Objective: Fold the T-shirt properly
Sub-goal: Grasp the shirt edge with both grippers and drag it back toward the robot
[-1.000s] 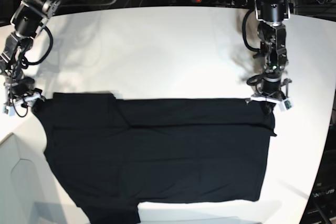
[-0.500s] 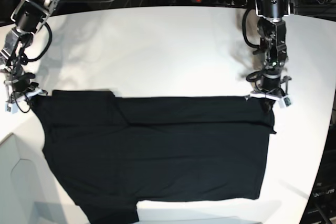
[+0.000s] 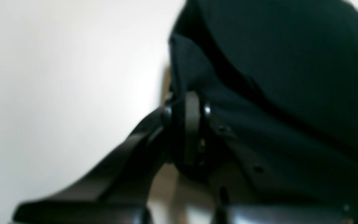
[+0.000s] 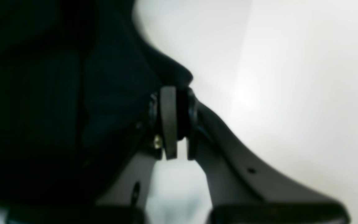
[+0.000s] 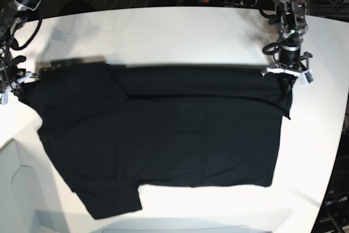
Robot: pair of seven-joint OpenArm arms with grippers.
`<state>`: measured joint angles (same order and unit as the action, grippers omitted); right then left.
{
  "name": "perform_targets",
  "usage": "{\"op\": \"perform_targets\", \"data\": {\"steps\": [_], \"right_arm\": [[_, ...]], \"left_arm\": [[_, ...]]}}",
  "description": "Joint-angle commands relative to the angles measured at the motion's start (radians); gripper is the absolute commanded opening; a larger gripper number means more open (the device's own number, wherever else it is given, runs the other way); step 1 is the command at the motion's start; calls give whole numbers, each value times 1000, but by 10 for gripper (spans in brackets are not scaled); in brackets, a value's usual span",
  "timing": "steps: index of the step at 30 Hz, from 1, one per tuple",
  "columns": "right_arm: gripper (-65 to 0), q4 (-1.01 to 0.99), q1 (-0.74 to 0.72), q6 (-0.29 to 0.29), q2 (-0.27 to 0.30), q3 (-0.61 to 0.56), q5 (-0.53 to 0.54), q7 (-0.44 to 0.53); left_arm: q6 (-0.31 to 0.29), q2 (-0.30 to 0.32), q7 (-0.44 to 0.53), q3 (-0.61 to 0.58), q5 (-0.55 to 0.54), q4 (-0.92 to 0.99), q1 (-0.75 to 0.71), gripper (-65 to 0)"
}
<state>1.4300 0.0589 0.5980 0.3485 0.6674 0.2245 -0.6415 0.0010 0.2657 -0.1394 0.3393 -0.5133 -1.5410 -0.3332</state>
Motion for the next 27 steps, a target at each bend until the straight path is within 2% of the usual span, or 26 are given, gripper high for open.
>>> {"op": "perform_targets", "data": {"steps": [1,7,9,12,15,20,22,27], "right_arm": [[-650,32,-17,3,27,7,8,35],[-650,50,-52,3,73,-1,8,-1],[-650,41,-121,3,87,-5,5,-34],[-650,-2,-250,3,119,-88,2,-110],[-650,-61,-359,3,145,-193,2,-177],[-650,-130,-448,1,185,-306,2,-254],[-650,-131,-448,1,200,-300,2,-254],[-650,-128,-488,1,194,-245,3,-260]], "left_arm": [[3,16,33,16,2,-45,4,-647],[3,22,19,42,2,-120,13,-647],[3,22,-61,43,3,-122,70,-647],[3,17,-194,53,9,-114,150,-647],[-2,2,-256,71,11,-115,190,-647],[3,5,-265,77,12,-108,208,-647],[0,7,-265,79,12,-106,197,-647],[-2,10,-263,80,12,-106,182,-647]]}}
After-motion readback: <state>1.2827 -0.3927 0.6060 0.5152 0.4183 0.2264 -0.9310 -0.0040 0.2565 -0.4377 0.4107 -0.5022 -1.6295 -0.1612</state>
